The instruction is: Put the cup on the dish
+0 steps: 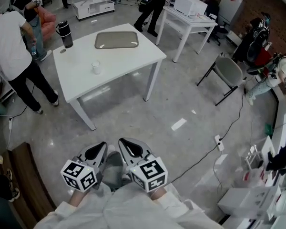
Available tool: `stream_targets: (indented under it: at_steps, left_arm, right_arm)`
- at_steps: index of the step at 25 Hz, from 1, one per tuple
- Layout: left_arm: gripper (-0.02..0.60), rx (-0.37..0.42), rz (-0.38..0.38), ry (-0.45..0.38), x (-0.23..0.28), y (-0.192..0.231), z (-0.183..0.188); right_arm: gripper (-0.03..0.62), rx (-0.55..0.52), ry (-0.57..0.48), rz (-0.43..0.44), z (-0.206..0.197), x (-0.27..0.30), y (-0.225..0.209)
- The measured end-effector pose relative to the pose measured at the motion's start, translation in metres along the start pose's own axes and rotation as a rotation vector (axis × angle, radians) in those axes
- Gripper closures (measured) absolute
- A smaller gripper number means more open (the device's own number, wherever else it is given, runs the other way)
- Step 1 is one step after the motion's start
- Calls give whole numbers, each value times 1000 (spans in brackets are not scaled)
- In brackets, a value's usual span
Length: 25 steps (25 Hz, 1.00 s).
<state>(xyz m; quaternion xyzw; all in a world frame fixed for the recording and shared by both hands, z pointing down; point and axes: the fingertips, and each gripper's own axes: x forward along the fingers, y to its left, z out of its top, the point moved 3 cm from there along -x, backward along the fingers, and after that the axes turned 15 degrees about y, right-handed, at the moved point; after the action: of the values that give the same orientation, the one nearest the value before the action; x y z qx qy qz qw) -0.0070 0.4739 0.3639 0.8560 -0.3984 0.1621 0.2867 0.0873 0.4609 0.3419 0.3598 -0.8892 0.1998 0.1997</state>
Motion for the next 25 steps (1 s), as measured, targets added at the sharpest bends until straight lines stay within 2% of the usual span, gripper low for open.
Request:
stream_targets:
  at_steps: [6, 16, 25]
  left_arm:
    - [572, 4, -21, 13, 26, 39, 29]
    - [572, 66, -45, -8, 66, 130, 132]
    - [572, 103, -51, -6, 88, 203, 186]
  right_arm:
    - [579, 1, -4, -10, 26, 41, -24]
    - [580, -14, -48, -67, 117, 126, -82]
    - [580, -4, -68, -92, 171, 194, -105]
